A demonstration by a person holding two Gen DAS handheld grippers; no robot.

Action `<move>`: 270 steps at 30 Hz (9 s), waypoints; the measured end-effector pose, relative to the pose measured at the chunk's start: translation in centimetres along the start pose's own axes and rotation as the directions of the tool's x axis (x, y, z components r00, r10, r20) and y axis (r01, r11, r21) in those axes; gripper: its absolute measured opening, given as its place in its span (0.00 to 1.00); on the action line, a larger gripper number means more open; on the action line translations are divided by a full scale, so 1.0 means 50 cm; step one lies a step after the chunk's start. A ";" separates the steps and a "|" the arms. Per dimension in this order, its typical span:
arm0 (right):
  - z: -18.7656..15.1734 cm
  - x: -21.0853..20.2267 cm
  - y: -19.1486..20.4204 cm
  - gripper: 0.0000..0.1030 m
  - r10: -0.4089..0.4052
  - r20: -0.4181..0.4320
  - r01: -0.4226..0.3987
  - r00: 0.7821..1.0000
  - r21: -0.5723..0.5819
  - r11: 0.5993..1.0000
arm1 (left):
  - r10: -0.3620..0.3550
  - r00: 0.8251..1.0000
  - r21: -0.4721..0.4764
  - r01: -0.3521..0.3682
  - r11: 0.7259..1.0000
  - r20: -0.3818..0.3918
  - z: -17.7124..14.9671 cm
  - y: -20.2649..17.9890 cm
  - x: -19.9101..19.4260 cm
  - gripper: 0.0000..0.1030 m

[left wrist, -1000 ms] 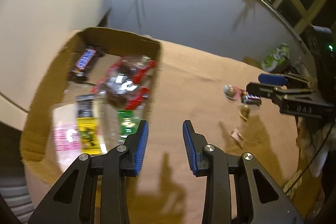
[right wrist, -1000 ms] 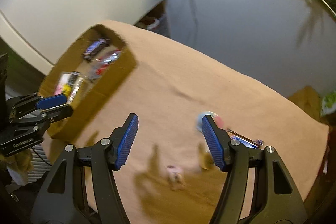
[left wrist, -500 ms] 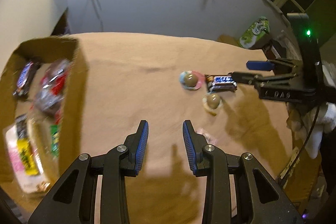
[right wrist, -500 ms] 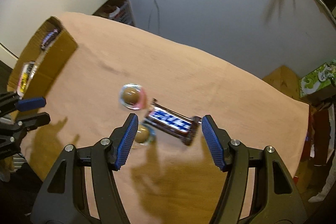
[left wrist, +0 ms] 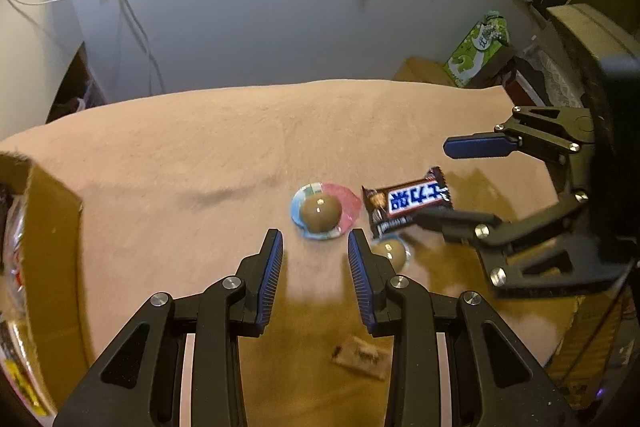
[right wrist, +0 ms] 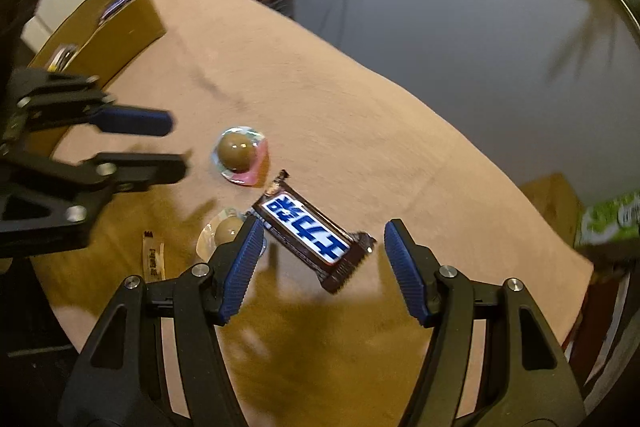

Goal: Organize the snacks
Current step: 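Grasp chocolate bar with right gripper while left grasps the chocolate egg, then carry chocolate bar and chocolate egg into the box with both grippers, then open both grippers over the box and move back over the table, then grasp white candy packet with left gripper while right grasps the chocolate egg, then carry white packet and chocolate egg into the box with both grippers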

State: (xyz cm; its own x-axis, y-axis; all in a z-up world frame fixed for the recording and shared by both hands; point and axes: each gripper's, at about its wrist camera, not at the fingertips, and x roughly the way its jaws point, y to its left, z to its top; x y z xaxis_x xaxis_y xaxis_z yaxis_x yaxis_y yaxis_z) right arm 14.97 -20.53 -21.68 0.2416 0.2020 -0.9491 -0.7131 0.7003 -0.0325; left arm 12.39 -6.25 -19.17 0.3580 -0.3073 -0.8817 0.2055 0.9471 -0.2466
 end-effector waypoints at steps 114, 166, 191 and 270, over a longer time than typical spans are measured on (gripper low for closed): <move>0.311 -0.033 0.425 0.64 0.167 0.104 -0.142 0.980 -0.215 0.966 | 0.302 0.946 -0.334 -0.247 0.910 0.122 -0.183 0.379 -0.286 0.35; -0.062 0.002 0.058 0.62 0.092 0.010 -0.089 0.996 0.376 0.923 | -0.059 0.997 0.007 0.059 0.998 -0.049 -0.148 -0.016 -0.081 0.35; -0.053 0.067 0.073 0.35 0.063 -0.053 -0.042 0.997 0.336 0.941 | -0.092 0.989 -0.070 0.085 0.994 -0.119 -0.134 -0.082 0.037 0.35; 0.212 -0.015 0.376 0.34 0.149 0.110 -0.149 0.983 -0.007 0.989 | 0.202 0.967 -0.294 -0.150 0.944 0.153 -0.182 0.250 -0.260 0.17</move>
State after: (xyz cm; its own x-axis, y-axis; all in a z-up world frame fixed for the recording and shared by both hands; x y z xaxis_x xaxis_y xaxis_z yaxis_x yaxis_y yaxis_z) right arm 8.37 -0.28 -18.27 0.2033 0.3781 -0.9032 -0.7459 0.6574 0.1073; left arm 2.01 10.44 -14.45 0.5270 -0.1206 -0.8413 -0.1276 0.9674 -0.2186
